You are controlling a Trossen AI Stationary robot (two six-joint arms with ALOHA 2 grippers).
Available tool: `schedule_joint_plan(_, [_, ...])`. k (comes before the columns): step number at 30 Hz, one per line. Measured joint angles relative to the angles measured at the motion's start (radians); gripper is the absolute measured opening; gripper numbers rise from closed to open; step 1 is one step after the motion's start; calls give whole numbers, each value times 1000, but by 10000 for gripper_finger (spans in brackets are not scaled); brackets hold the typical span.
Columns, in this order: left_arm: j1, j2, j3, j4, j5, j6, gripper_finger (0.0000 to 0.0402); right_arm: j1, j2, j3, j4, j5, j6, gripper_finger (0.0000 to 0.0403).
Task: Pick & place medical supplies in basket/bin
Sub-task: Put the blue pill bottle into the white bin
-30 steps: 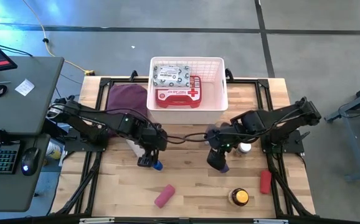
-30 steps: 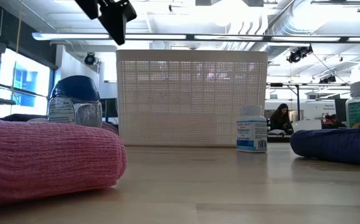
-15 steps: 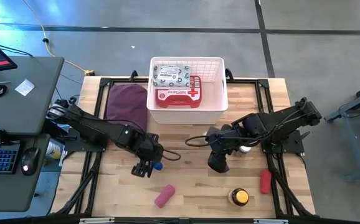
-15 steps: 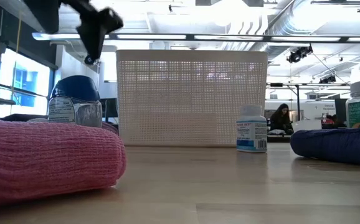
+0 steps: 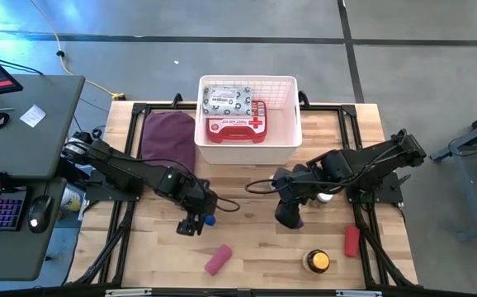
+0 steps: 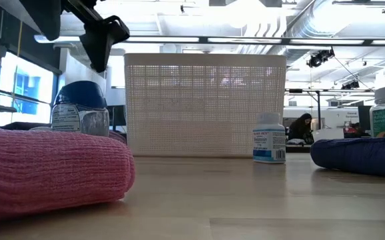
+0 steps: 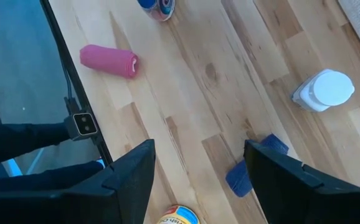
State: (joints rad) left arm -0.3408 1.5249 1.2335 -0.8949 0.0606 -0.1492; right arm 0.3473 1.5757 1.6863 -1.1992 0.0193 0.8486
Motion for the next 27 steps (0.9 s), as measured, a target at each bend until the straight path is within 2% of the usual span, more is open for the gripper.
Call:
schedule_joint_plan(6, [0,0,-5,14,-12,63,381,0,0,0,0,0,5,236])
schedule_joint_plan(13, [0,1,-65,82,-21,120,383,0,0,0,0,25,6,236])
schedule_joint_plan(27, [0,1,-179,219,-50,146,383,0,0,0,0,47,5,236])
